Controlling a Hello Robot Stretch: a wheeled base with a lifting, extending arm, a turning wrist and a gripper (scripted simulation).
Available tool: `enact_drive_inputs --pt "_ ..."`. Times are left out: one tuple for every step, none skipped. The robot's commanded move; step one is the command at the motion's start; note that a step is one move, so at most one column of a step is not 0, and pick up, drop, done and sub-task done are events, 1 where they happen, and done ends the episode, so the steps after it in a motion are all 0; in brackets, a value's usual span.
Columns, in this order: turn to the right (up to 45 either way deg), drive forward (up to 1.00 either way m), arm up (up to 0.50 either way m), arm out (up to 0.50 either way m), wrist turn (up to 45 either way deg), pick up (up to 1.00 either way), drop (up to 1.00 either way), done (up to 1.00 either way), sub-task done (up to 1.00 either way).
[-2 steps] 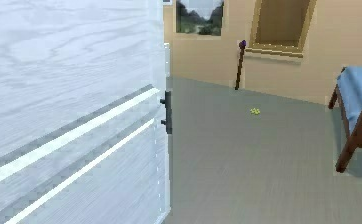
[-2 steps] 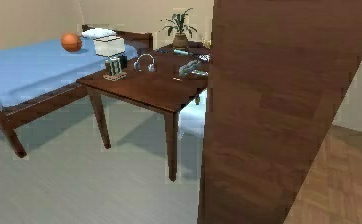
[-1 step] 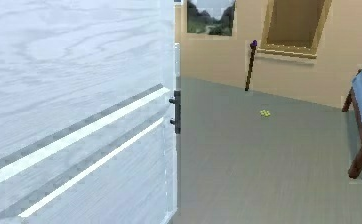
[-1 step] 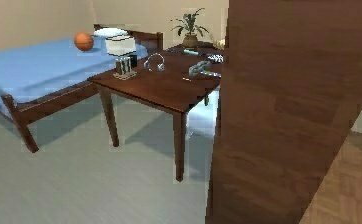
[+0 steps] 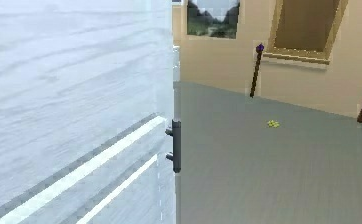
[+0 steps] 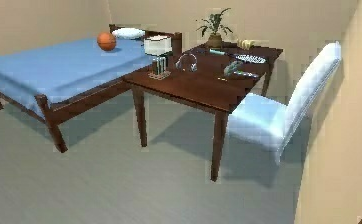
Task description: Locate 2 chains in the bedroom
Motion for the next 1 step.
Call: enact_drive_inputs --pt "45.0 0.00 0.00 0.00 0.0 0.00 0.00 0.00 0.00"
